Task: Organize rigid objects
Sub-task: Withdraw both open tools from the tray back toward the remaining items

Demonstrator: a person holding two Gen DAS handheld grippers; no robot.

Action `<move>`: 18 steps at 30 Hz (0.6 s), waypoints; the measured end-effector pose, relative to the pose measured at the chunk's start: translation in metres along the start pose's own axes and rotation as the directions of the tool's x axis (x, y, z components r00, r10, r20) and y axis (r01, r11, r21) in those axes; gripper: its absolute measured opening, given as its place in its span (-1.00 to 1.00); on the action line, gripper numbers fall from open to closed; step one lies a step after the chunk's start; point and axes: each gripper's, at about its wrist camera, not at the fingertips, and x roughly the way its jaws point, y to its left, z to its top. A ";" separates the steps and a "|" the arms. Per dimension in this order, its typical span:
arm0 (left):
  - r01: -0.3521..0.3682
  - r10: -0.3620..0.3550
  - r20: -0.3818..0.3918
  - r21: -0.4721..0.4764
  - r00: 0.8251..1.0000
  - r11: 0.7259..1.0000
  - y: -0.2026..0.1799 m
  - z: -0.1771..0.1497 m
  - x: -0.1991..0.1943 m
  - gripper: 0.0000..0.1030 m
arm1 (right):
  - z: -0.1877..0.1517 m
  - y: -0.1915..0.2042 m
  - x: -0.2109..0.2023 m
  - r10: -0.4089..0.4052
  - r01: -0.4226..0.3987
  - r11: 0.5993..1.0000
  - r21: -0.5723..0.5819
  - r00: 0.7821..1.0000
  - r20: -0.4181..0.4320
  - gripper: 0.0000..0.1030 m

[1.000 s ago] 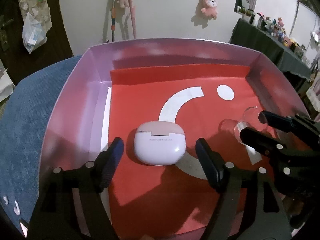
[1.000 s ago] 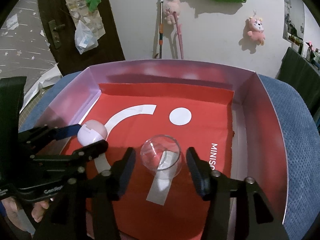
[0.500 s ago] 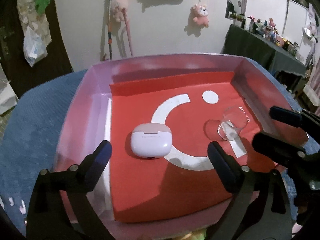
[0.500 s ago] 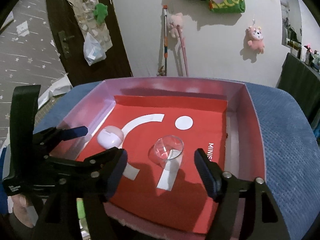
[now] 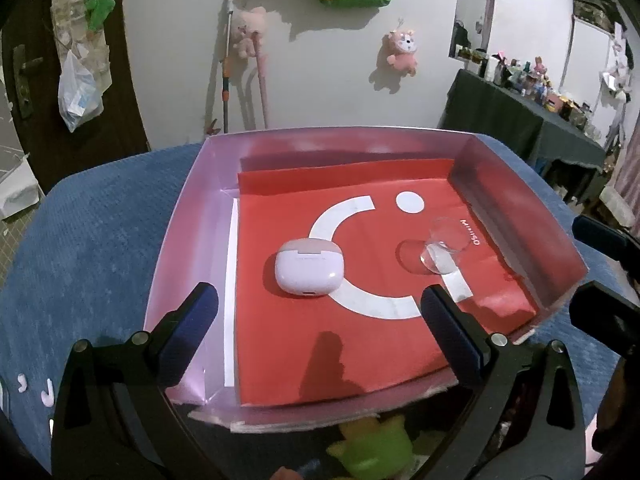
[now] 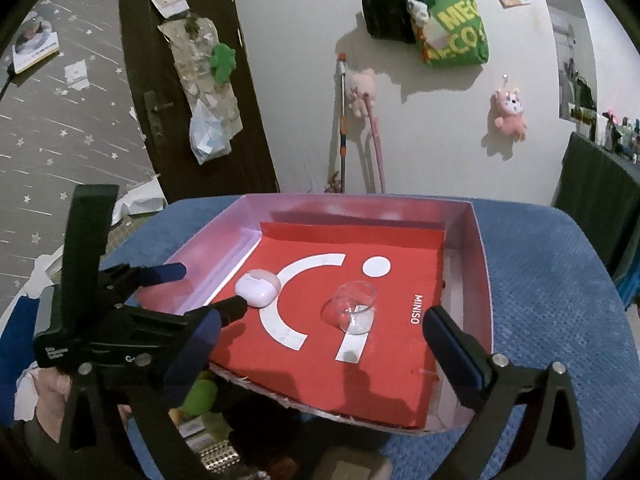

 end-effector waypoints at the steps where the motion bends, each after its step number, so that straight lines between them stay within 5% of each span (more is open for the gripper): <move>1: 0.006 -0.006 0.006 -0.002 1.000 1.000 0.000 -0.001 -0.002 1.00 | -0.001 0.001 -0.003 0.005 -0.005 1.000 -0.001 1.000 0.007 1.00; 18: 0.011 -0.013 0.102 0.016 0.995 1.000 -0.012 -0.034 -0.054 1.00 | -0.037 0.024 -0.063 -0.017 0.026 0.998 -0.057 0.988 0.154 1.00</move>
